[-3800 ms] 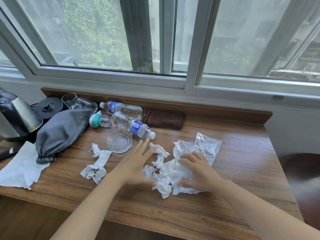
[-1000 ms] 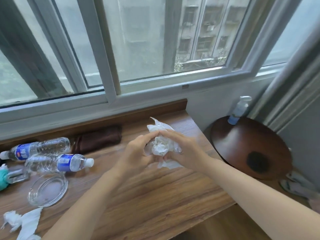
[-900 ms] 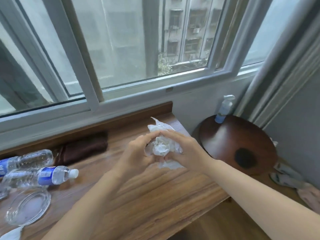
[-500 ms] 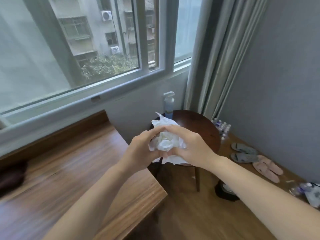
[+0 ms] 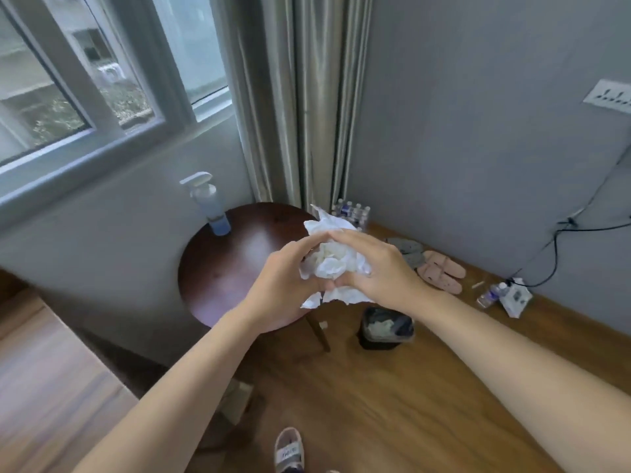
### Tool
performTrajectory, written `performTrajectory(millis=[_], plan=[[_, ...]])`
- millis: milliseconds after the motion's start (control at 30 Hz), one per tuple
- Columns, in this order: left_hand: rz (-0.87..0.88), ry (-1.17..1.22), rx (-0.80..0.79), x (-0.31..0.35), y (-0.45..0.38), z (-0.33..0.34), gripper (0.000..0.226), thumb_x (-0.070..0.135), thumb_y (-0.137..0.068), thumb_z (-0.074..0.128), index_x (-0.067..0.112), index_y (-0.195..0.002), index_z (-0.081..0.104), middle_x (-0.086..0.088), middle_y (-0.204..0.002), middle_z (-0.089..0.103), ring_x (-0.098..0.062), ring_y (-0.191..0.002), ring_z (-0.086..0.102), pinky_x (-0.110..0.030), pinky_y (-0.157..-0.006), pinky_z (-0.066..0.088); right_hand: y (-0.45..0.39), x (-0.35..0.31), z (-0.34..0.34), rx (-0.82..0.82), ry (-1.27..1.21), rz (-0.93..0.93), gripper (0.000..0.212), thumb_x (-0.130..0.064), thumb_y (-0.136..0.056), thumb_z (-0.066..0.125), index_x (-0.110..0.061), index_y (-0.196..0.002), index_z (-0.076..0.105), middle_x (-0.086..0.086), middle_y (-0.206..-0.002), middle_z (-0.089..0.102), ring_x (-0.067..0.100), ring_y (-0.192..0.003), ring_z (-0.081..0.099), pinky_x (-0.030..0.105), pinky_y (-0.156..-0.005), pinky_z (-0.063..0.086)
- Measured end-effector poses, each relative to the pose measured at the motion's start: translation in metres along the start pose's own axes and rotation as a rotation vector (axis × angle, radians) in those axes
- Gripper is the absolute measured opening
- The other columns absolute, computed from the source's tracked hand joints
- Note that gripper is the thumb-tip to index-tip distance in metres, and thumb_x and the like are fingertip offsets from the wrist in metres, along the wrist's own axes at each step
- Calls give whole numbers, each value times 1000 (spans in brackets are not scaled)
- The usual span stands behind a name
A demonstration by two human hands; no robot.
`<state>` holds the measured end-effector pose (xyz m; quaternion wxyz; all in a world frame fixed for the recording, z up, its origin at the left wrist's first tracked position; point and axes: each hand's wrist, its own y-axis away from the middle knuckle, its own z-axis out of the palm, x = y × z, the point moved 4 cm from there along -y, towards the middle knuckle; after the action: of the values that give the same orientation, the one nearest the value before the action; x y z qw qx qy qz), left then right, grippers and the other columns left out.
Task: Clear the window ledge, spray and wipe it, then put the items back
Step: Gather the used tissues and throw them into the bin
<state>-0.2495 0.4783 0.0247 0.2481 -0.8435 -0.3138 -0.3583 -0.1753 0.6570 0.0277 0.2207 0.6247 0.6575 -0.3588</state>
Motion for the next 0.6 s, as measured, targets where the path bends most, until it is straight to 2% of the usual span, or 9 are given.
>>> performTrajectory(millis=[100,133,233,267,333,400,467,533,600], plan=[[9,49,-78,-2,-36,27,83,30,-79,88,69,-135,42,11,-125,66,-14,-116,59,-30,-97,50,-1,33,-19,41,-5,79,76,-21,-85,85,-25,-152,51,-20,-151,46,-30,-132,26,-4,-106,21],[17,58,-99,-2,-48,36,81,29,-79,88,64,-138,43,11,-126,66,-14,-115,59,-28,-97,49,-2,44,-25,53,-1,104,76,-21,-85,85,-24,-152,52,-19,-151,46,-32,-131,26,-4,-106,21],[56,64,-159,-5,-86,63,78,28,-79,89,34,-147,52,11,-131,65,-11,-117,58,-22,-96,45,-5,74,-43,104,34,173,75,-21,-83,86,-26,-150,53,-20,-149,46,-34,-129,25,-5,-105,20],[67,72,-184,-6,-99,71,79,29,-80,89,30,-149,52,10,-133,65,-10,-120,58,-22,-98,45,-6,84,-48,123,40,194,75,-21,-83,87,-27,-150,53,-20,-148,46,-34,-129,26,-5,-105,20],[98,90,-225,-8,-125,88,78,32,-80,89,28,-149,52,9,-136,65,-9,-125,57,-22,-103,45,-11,101,-60,145,51,235,75,-22,-82,87,-28,-149,53,-22,-146,44,-35,-126,26,-7,-103,19],[129,109,-255,-11,-148,104,77,30,-80,88,27,-148,52,8,-136,65,-9,-125,57,-16,-101,43,-17,118,-71,185,76,265,72,-21,-81,88,-24,-146,57,-19,-144,46,-36,-123,26,-8,-101,17],[119,135,-284,-15,-172,121,76,31,-80,89,29,-147,53,5,-131,67,-13,-119,61,-20,-100,47,-21,137,-82,239,109,281,71,-18,-78,89,-18,-143,60,-14,-141,50,-38,-121,25,-8,-100,13],[94,139,-310,-19,-185,134,76,34,-80,88,33,-146,52,3,-124,67,-16,-111,63,-29,-98,51,-22,152,-88,256,110,295,71,-15,-78,89,-20,-143,59,-22,-138,47,-39,-120,23,-9,-97,13],[75,151,-334,-23,-201,151,75,32,-80,88,33,-146,52,2,-122,67,-17,-111,62,-30,-97,51,-24,176,-93,259,76,335,72,-14,-79,89,-24,-144,58,-33,-134,41,-39,-119,25,-8,-97,18]])
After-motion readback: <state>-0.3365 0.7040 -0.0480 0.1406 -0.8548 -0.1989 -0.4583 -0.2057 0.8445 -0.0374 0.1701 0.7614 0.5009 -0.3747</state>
